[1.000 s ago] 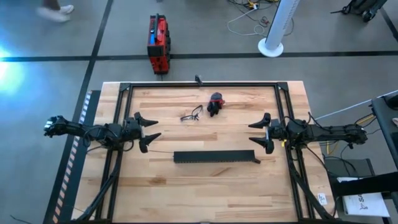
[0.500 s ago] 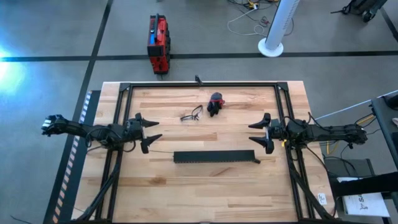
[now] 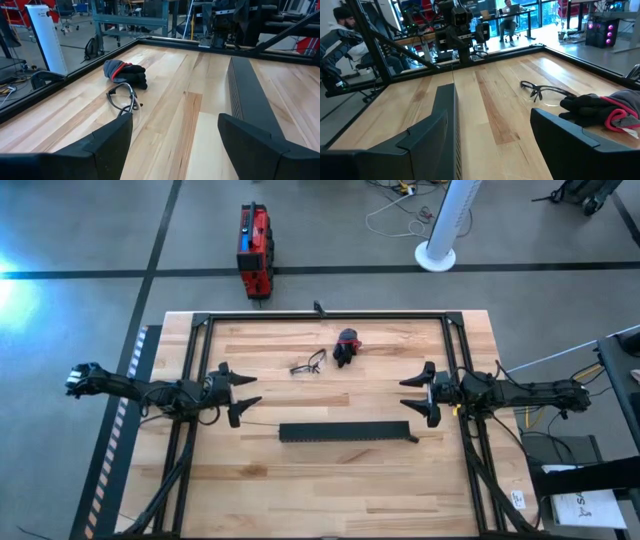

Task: Ziptie cables
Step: Return to Home Position

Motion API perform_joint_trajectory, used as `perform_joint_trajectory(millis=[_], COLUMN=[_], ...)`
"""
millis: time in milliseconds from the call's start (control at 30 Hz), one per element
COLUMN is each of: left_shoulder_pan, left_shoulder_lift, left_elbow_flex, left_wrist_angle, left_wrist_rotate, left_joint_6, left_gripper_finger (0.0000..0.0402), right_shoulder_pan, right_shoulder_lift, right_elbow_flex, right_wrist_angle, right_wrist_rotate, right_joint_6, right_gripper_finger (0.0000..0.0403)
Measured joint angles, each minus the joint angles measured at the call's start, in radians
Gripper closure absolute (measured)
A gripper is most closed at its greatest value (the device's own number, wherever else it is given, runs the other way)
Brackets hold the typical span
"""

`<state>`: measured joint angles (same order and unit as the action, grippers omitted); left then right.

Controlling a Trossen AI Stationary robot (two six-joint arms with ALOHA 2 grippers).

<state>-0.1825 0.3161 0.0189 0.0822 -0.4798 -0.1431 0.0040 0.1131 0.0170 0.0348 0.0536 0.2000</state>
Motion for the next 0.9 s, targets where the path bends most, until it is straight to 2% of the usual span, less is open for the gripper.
perform_joint_trajectory(millis=[267, 533, 900], left_shoulder_pan=[0.0, 0.0, 0.0], left_shoulder_lift=[0.015, 0.019, 0.019], left_elbow_flex=[0.0, 0.0, 0.0], left_wrist_angle=[0.0, 0.0, 0.0], left_wrist_rotate=[0.0, 0.0, 0.0], left_joint_6=[0.0, 0.0, 0.0], left_gripper_finger=[0.0116, 0.0126, 0.0115], right_shoulder_pan=[0.0, 0.0, 0.0], right_shoulder_lift=[0.0, 0.0, 0.0], right_elbow_flex=[0.0, 0.0, 0.0], right_wrist_angle=[0.0, 0.0, 0.0], right_wrist_rotate=[0.0, 0.0, 0.0], right_joint_6=[0.0, 0.0, 0.001], right_gripper_finger=[0.0111, 0.0096, 0.0101])
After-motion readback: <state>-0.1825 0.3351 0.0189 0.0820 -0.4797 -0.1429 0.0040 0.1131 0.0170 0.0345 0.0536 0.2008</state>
